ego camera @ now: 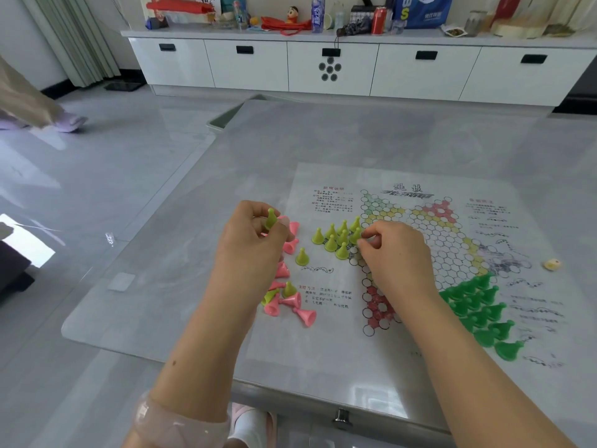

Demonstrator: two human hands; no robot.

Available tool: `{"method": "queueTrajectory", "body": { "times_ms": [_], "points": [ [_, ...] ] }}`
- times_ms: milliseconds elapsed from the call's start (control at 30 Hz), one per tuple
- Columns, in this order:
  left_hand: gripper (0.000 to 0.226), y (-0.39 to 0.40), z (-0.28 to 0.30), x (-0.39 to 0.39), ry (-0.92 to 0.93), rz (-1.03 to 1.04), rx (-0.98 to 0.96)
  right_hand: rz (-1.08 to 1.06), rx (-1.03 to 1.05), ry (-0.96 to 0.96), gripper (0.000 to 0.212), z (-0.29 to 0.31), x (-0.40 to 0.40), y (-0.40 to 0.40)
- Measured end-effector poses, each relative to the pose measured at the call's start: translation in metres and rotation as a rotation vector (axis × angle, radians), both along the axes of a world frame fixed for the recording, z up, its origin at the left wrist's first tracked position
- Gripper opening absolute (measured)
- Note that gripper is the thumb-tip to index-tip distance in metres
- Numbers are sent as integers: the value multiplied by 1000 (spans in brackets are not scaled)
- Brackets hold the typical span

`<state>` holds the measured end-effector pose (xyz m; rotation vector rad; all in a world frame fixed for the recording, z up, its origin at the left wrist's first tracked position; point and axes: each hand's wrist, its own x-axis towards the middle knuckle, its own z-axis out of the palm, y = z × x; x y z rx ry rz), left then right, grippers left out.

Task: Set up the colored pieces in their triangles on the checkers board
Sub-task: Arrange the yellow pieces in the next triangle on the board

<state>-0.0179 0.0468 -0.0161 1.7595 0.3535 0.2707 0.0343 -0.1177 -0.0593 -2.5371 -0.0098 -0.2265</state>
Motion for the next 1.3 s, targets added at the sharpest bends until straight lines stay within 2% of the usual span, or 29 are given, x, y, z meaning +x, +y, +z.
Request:
{"method": "queueTrajectory", "body": {
  "times_ms": [600,700,800,900,967,1100,1300],
  "points": [
    [8,1,2,-1,12,-15,7,-2,-58,-30,13,2,-1,2],
    [12,0,2,-1,19,-54,-6,14,-70,-153,17,17,-6,3],
    [16,-1,2,-2,37,-114,11,199,235,-198,12,44,-14,9],
    [19,-3,4,-3,46,-168,65,452,485,-12,12,59,-23,14],
    [19,-6,6,-4,43,-217,86,524,506,78,11,58,-26,16],
    [14,-7,6,-6,38,-260,144,558,560,126,13,54,-27,18],
    [18,-5,6,-6,-1,-298,196,557,562,51,10,51,-28,23]
  ]
}}
